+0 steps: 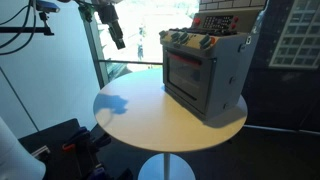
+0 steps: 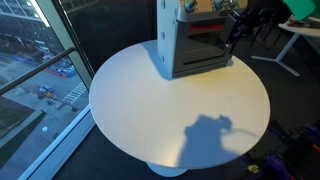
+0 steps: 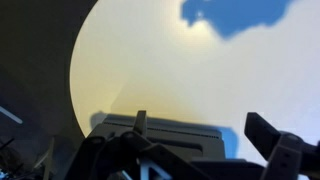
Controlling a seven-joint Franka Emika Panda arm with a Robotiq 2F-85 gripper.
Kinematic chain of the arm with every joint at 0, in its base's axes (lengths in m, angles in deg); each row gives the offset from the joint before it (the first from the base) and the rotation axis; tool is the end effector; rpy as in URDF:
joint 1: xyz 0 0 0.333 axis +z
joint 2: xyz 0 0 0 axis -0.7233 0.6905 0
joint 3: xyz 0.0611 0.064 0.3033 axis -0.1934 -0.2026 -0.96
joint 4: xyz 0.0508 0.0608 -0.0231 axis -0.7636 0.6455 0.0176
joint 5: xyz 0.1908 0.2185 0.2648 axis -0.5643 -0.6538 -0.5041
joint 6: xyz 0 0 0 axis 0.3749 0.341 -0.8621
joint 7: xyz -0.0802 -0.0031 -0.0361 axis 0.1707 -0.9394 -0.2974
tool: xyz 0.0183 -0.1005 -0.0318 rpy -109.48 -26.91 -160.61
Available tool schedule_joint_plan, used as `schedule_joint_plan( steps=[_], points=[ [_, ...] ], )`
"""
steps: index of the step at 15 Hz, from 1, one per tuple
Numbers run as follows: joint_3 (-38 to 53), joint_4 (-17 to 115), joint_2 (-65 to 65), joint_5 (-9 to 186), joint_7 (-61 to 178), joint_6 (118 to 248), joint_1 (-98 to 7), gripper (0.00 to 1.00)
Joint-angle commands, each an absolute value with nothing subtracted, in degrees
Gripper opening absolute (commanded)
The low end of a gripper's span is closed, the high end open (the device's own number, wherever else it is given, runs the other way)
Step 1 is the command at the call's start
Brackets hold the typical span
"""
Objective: Turn the second blue knob from the left to the right
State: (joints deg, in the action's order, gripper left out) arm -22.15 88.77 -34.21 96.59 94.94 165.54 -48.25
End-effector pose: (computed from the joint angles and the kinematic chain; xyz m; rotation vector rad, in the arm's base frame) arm 0.4246 0.1852 0.4617 2.8582 -0.3322 0.2613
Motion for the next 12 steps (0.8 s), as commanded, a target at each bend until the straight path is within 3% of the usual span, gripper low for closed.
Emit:
schedule_joint_plan(
  steps=[1, 12],
  points=[
    [-19.2, 88.6, -33.7, 97.7, 95.8, 165.2, -45.0, 1.0],
    [-17.3, 86.9, -33.2, 97.3, 95.9, 165.7, -43.3, 1.0]
  ],
)
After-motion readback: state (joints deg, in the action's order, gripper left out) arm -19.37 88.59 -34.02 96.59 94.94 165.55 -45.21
